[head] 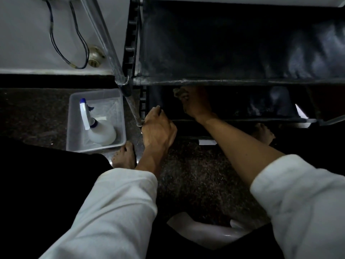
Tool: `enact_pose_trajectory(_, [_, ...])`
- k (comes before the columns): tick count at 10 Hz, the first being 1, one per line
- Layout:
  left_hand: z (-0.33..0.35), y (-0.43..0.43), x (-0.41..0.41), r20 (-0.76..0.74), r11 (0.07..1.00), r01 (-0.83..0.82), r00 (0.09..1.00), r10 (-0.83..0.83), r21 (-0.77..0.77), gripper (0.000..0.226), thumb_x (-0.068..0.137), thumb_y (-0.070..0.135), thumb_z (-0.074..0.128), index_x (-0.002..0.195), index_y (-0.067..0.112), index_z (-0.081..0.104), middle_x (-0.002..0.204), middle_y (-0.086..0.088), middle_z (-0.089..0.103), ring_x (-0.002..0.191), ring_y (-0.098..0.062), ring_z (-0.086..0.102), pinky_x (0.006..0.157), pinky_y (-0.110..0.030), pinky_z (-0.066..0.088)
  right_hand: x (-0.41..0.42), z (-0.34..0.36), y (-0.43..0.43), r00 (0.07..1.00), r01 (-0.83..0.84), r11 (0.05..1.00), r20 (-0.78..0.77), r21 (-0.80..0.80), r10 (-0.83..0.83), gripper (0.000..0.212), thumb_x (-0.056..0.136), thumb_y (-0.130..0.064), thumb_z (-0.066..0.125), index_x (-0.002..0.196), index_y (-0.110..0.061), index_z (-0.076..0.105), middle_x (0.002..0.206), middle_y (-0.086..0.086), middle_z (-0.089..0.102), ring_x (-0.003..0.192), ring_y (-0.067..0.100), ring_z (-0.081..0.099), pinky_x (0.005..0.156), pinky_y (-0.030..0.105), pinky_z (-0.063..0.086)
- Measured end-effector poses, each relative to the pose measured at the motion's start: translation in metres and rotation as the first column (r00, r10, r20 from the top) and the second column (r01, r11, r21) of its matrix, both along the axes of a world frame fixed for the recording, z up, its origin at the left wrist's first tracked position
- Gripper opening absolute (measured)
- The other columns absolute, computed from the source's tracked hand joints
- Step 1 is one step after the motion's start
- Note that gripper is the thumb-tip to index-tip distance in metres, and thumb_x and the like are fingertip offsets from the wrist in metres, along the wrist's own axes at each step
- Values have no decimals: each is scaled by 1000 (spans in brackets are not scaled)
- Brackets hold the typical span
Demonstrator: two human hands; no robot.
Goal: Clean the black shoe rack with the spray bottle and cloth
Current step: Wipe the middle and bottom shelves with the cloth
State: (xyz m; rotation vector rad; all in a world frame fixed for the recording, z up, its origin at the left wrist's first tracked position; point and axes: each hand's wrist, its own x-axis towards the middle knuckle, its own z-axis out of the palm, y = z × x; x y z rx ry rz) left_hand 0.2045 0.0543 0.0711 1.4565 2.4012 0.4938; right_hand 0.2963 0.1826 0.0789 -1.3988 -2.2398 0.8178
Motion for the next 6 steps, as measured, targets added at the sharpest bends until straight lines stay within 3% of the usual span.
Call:
enact_pose_trajectory(1, [3,2,3,-5,1000,-8,1000,8,-11,42,96,24,42,131,7,58,148,-7,46,138,-21,40,110,-34,39,-2,4,-8,981,-155,986,113,-54,160,24,94,-16,63,115,-15,74,119,8,72,111,22,66,96,36,53])
enact_pose_trajectory(2, [9,5,7,33,998,-60,998,59,27,37,93,23,43,118,7,64,135,-7,55,126,-23,51,99,-36,47,14,7,-6,951,-198,974,221,-110,218,32,92,-8,60,120,-19,72,125,6,66,114,21,64,98,34,53])
enact_pose_trajectory(3, [8,13,9,168,986,-161,974,154,30,35,94,22,41,110,4,67,124,-10,61,117,-26,57,92,-36,51,38,12,-1,954,-165,979,235,-117,189,35,91,-2,58,119,-17,73,125,4,67,115,18,63,99,31,52])
enact_pose_trajectory(4, [-1,22,15,530,965,-263,816,231,-15,35,101,8,36,113,-22,51,116,-43,51,107,-47,50,72,-12,43,75,17,6,945,-153,984,279,-96,174,41,89,7,56,119,-16,73,126,4,68,116,18,63,102,27,49])
enact_pose_trajectory(5, [-12,30,19,622,910,-413,699,351,-50,31,101,11,39,114,-13,52,112,-33,57,99,-37,52,66,-2,37,119,20,21,955,-9,999,297,-34,19,36,89,7,56,113,-12,75,121,6,71,116,19,64,104,24,47])
enact_pose_trajectory(6, [3,39,24,184,987,-154,973,142,51,33,97,23,42,122,7,59,131,-12,57,125,-26,50,105,-28,39,160,17,34,939,28,995,339,91,-58,23,94,-8,61,113,-9,74,123,13,69,119,26,62,98,13,39])
